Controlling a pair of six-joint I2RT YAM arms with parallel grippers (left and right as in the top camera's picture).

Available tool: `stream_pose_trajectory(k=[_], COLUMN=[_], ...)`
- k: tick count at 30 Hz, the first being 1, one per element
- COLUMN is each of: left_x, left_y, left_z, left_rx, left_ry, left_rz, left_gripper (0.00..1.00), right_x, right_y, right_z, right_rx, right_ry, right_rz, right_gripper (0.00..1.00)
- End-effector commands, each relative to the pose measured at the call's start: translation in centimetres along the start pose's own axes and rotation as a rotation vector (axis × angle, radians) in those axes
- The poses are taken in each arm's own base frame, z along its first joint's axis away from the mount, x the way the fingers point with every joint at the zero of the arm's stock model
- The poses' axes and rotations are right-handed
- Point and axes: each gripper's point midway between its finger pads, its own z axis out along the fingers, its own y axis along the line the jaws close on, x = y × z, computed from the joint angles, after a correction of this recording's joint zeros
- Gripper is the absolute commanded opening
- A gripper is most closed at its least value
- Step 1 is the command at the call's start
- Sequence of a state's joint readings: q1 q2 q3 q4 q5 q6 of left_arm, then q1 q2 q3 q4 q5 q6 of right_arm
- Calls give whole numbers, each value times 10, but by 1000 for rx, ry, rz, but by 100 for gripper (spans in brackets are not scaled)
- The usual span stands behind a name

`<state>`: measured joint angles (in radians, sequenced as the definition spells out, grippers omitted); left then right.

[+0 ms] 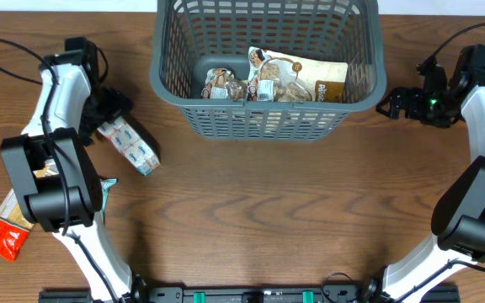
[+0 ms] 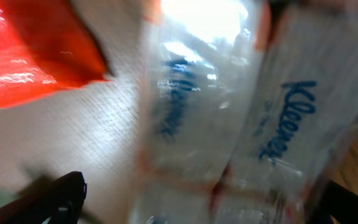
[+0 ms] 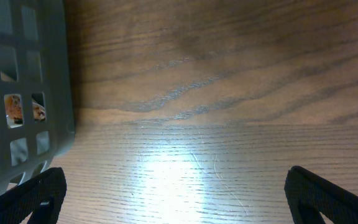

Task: Pack container
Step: 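Retract the right arm and grasp the Kleenex strip with the left gripper, then lift the Kleenex strip with the left gripper and lay it in the basket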

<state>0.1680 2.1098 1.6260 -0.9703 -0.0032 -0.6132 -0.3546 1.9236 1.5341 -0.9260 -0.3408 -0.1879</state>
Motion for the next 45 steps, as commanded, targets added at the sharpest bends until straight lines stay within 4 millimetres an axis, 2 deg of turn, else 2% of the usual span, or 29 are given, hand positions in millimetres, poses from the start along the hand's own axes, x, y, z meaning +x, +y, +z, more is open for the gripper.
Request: stream_pose_trajectory(k=[1, 5, 6, 11, 12, 13, 14, 15, 18, 21, 25, 29, 32, 36, 37, 40, 45], left_x=[14, 20, 21, 28, 30, 32, 35, 37, 52, 55, 43, 24, 15, 13, 16, 30, 73], left_y=[-5, -3, -2, -8, -9, -10, -12, -13, -16, -14, -13, -8, -7, -8, -8, -11, -26], left_z=[12, 21, 21, 20, 19, 19, 18, 18, 13, 10, -5, -51, -100, -174, -198, -252, -337], left_rx=[40, 45, 42, 77, 87, 94, 108, 120, 159, 172, 190, 208, 263, 362, 383, 438, 520], left_ry=[49, 66, 70, 105, 117, 128, 144, 161, 244, 272, 199, 27, -103, -294, -360, -520, -830], left_rz=[21, 37, 37, 46, 45, 43, 34, 29, 19, 4, 59, 158, 212, 320, 388, 531, 854], left_gripper=[99, 100, 96, 47, 40, 39, 34, 24, 9, 6, 6, 6, 6, 6, 6, 6, 6], right_x=[3, 4, 4, 4, 4, 4, 4, 4, 4, 4, 4, 4, 4, 4, 3, 3, 3], right_y=[6, 5, 5, 6, 6, 6, 6, 6, 6, 6, 6, 6, 6, 5, 5, 5, 5], right_z=[5, 5, 5, 5, 5, 5, 5, 5, 5, 5, 5, 5, 5, 5, 5, 5, 5], right_rx=[-7, -7, -7, -7, -7, -8, -8, -8, -7, -7, -8, -7, -7, -7, -7, -6, -6], right_ry=[17, 19, 20, 19, 19, 20, 21, 21, 20, 20, 21, 21, 20, 18, 18, 17, 16], right_rz=[-20, -19, -19, -19, -19, -19, -19, -19, -19, -20, -27, -27, -28, -28, -29, -28, -29], right_gripper=[99, 99, 99, 99, 99, 99, 99, 99, 99, 99, 99, 99, 99, 99, 99, 99, 99])
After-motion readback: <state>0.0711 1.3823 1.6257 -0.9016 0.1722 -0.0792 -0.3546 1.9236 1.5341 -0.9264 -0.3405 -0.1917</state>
